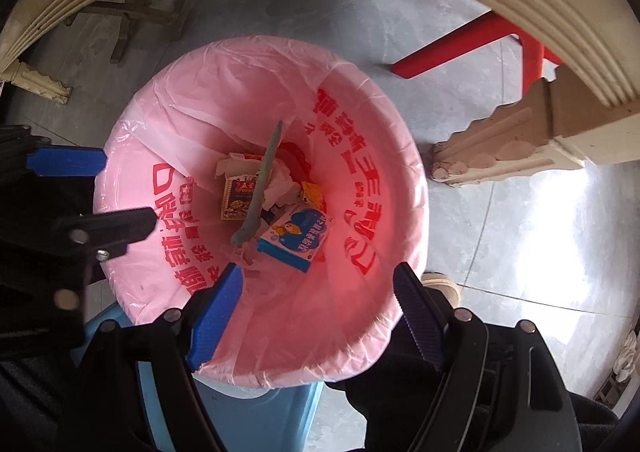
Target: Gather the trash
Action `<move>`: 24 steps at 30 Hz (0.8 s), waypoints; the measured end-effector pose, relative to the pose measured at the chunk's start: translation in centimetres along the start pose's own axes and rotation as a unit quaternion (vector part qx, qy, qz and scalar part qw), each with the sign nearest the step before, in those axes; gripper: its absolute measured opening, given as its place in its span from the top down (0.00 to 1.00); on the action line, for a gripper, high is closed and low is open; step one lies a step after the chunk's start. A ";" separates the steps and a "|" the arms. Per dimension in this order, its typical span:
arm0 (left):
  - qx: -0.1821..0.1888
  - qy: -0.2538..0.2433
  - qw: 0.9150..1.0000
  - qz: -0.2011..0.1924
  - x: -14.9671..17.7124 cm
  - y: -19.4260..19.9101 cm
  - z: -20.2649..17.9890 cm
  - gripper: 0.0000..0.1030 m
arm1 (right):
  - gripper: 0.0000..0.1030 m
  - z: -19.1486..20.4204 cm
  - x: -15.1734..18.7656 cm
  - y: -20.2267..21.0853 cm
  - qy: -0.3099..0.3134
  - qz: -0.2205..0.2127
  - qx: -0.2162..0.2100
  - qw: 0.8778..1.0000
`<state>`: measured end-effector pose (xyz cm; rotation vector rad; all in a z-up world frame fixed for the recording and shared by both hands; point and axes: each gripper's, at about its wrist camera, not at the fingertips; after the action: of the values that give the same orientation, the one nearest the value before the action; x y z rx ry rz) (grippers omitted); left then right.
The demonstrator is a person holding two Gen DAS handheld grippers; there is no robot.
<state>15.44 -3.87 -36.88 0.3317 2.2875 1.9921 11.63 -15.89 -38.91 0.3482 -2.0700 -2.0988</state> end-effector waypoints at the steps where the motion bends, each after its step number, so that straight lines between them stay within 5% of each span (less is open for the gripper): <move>1: 0.001 0.006 1.000 -0.009 0.1 0.7 0.1 0.37 | 0.26 -0.1 0.1 0.2 -0.002 -0.002 0.000 1.000; 15: -0.028 0.015 0.991 -0.130 3.0 8.8 -3.1 0.35 | 0.26 -3.6 2.7 10.5 -0.087 -0.108 0.063 0.988; 20: -0.034 0.021 0.977 -0.208 4.6 14.0 -4.6 0.31 | 0.26 -4.1 4.7 16.8 -0.115 -0.187 0.103 0.970; 24: -0.062 0.020 0.958 -0.278 6.3 18.4 -6.3 0.30 | 0.26 -3.7 6.2 22.3 -0.125 -0.256 0.133 0.949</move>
<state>9.94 -6.25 -17.35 -0.3337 1.9624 1.8318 5.87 -21.59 -16.95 0.7662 -2.6562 -2.2197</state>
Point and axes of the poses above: each gripper's, at about its wrist camera, not at the fingertips, and y roughly against the way its jaws point, z to its left, x to its underside, and after that the axes turned 11 degrees about y, right-handed
